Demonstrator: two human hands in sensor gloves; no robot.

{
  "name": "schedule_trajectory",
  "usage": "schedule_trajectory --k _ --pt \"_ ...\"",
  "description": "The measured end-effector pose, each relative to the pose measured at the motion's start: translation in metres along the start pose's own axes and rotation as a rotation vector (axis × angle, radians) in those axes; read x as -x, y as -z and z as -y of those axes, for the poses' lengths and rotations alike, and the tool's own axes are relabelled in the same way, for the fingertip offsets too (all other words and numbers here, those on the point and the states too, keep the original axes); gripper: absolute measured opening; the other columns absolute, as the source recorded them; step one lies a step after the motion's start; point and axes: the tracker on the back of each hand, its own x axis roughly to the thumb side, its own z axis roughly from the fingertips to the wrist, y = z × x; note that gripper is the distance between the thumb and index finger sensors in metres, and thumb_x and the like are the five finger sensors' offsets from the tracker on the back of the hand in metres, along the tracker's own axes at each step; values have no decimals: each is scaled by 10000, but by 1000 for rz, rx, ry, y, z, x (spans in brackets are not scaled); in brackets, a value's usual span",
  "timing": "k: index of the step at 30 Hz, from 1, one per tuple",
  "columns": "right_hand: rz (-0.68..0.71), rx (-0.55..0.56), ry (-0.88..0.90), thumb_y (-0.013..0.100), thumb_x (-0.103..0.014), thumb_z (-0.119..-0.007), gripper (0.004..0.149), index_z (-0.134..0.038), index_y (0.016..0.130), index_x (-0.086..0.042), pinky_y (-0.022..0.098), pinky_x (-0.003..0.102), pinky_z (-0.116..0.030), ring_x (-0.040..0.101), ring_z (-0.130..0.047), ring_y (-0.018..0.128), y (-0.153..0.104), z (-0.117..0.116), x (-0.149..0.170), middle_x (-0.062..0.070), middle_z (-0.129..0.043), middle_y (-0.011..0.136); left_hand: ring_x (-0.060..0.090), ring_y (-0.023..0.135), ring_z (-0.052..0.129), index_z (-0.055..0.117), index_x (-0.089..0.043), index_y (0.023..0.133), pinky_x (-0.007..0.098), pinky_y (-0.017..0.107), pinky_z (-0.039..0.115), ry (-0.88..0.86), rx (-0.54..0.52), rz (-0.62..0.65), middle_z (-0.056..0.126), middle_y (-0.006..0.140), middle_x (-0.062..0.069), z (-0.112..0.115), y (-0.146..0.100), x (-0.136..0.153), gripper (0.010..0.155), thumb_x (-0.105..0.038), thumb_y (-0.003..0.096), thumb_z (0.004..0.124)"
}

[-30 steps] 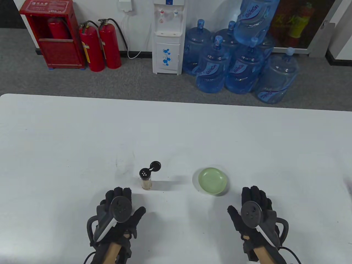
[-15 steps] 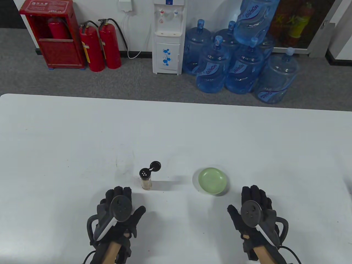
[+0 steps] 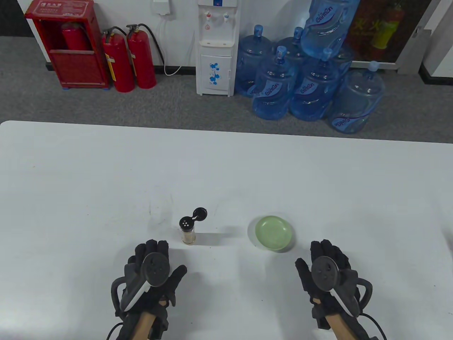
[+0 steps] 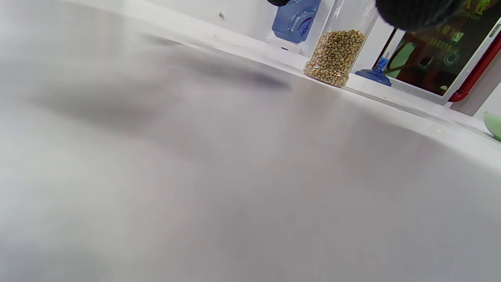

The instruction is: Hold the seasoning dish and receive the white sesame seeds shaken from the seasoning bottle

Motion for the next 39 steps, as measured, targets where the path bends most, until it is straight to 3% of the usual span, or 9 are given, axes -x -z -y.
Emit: schedule_trajectory --k 4,9,14,19,23,30,34,39 --pt "-57 -51 -81 439 -676 -705 700 -621 1012 -283 684 436 -690 266 -772 890 32 4 -26 18 -601 1070 382 1157 190 314 -278 1128 602 823 268 4 21 6 189 1185 29 2 0 -1 841 -669 462 648" --pt "-199 -163 -171 423 -683 -735 629 -789 914 -293 649 422 -701 255 -795 825 75 -9 -50 2 -672 1016 379 1158 196 318 -279 1127 601 822 273 7 13 16 194 1185 28 2 0 -3 841 -670 460 649" --pt "-247 -311 -313 419 -709 -725 691 -751 960 -280 707 450 -617 284 -689 903 93 -33 -70 17 -564 1075 382 1157 196 319 -279 1127 602 822 273 11 12 25 193 1185 28 2 0 -3 841 -670 460 649" --pt "-278 -257 -313 460 -539 -768 515 -808 871 -232 676 438 -664 264 -755 845 97 -45 -83 2 -656 1015 383 1157 194 320 -277 1127 602 822 272 4 12 20 194 1185 29 2 0 -2 840 -668 461 649" --pt "-324 -245 -199 465 -496 -742 456 -809 818 -215 624 422 -713 252 -816 765 96 -48 -78 15 -712 953 380 1157 201 320 -275 1127 595 824 290 -5 9 15 199 1184 27 1 0 -1 840 -667 461 650" --pt "-281 -275 260 443 -478 -836 399 -897 725 -203 553 424 -776 249 -899 676 68 -24 -54 24 -830 862 377 1158 207 323 -276 1127 589 827 311 -12 6 10 203 1185 26 0 0 1 839 -667 461 650" --pt "-262 -224 403 435 -462 -881 374 -947 699 -206 540 428 -799 250 -930 664 34 -4 -36 8 -871 843 375 1161 202 317 -280 1128 590 830 304 -23 30 11 197 1187 23 1 2 0 839 -669 462 648" --pt "-306 -157 458 429 -463 -896 374 -967 688 -204 534 426 -809 248 -946 653 13 -12 -16 3 -889 831 377 1159 216 313 -278 1128 575 833 341 -55 30 4 196 1186 25 1 3 2 839 -668 465 648"
